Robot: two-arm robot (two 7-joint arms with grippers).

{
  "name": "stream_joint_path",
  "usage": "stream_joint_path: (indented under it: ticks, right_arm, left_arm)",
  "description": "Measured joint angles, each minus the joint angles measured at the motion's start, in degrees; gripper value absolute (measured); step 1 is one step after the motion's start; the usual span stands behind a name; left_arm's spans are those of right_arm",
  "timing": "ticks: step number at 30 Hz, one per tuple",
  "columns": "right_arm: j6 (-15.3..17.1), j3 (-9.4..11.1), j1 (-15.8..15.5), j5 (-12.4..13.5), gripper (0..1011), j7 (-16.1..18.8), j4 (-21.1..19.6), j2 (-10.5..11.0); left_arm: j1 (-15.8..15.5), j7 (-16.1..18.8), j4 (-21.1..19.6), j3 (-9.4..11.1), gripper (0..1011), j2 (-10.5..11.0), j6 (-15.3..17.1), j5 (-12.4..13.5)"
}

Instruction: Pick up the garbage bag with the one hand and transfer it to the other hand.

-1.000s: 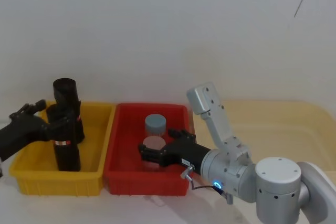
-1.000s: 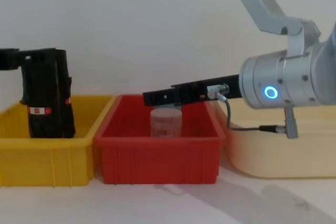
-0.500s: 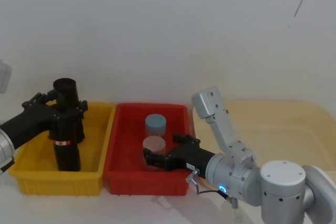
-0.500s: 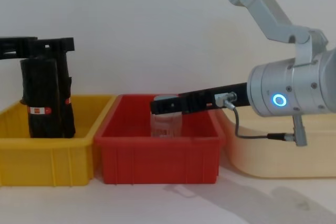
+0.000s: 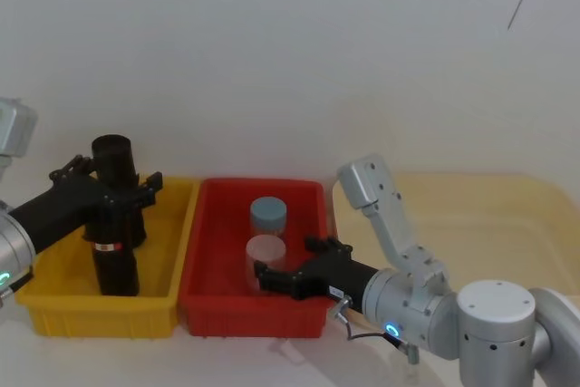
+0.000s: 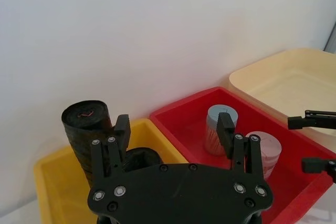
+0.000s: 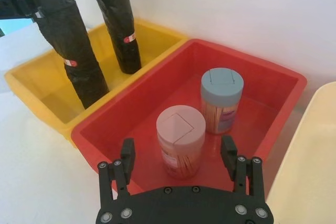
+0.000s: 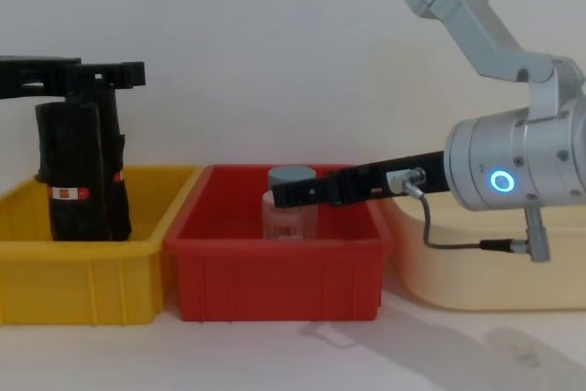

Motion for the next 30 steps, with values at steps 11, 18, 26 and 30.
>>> stream_joint_path:
  ticks: [11, 18, 26, 30]
  right_arm:
    - [0.0, 0.1, -0.1, 0.2, 1001, 0.1, -0.2, 0.5]
    - [-0.2, 0.1, -0.1, 0.2, 1001, 0.1, -0.2, 0.7]
    - [-0.8, 0.1, 0.0, 0.4, 1002, 0.2, -0.1, 0.7]
    - [-1.1, 0.0, 0.1, 0.5, 1002, 0.2, -0.1, 0.6]
  left_arm:
    - [1.2, 3.1, -2.4, -0.1, 1002, 0.8, 1.9, 0.4]
    - [2.7, 5.8, -4.3, -1.4, 1002, 1.5, 3.2, 0.9]
    - [4.4, 7.4, -5.7, -3.0, 1002, 1.9, 4.1, 0.9]
    - [4.8, 7.0, -5.8, -3.5, 1001, 1.9, 4.1, 0.0]
